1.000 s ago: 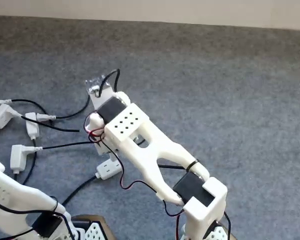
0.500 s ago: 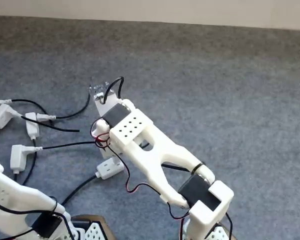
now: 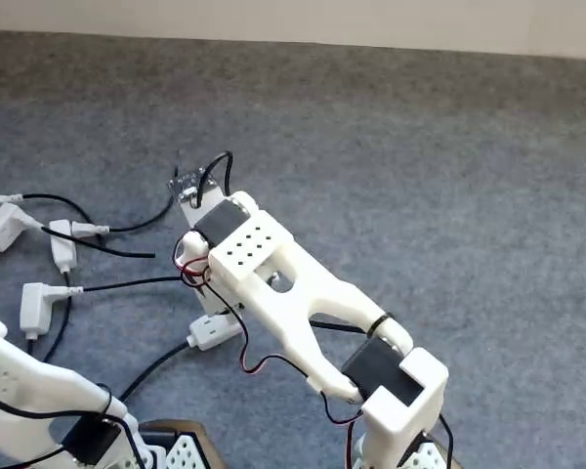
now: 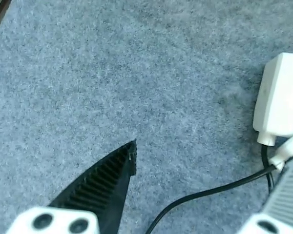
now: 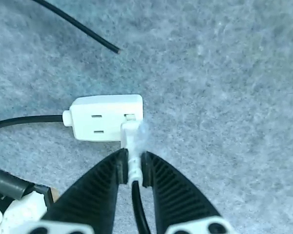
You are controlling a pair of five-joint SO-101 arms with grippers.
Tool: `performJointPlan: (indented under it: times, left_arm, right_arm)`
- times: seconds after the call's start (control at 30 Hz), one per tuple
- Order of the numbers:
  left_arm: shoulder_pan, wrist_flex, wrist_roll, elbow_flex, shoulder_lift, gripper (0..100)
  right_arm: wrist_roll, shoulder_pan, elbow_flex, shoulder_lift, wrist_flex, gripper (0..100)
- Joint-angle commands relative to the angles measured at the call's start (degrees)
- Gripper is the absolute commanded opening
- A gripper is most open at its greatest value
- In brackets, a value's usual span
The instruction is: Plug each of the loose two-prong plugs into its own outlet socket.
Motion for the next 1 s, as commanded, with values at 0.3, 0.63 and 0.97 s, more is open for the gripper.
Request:
performJointPlan:
  times: [0.3, 0.63, 0.97]
  left_arm:
    - [-0.5, -0.5, -0.4, -2.3, -0.8, 43]
    - [0.0, 2.7, -0.4, -3.4, -0.9, 43]
    - [5.1, 20.1, -0.4, -14.5, -0.9, 43]
  right_arm:
    - [0.1, -0.1, 6.0, 10.5, -10.9, 0.5]
    - [3.5, 0.0, 5.4, 7.0, -11.0, 9.2]
    - [9.5, 2.6, -4.0, -2.6, -8.7, 39.0]
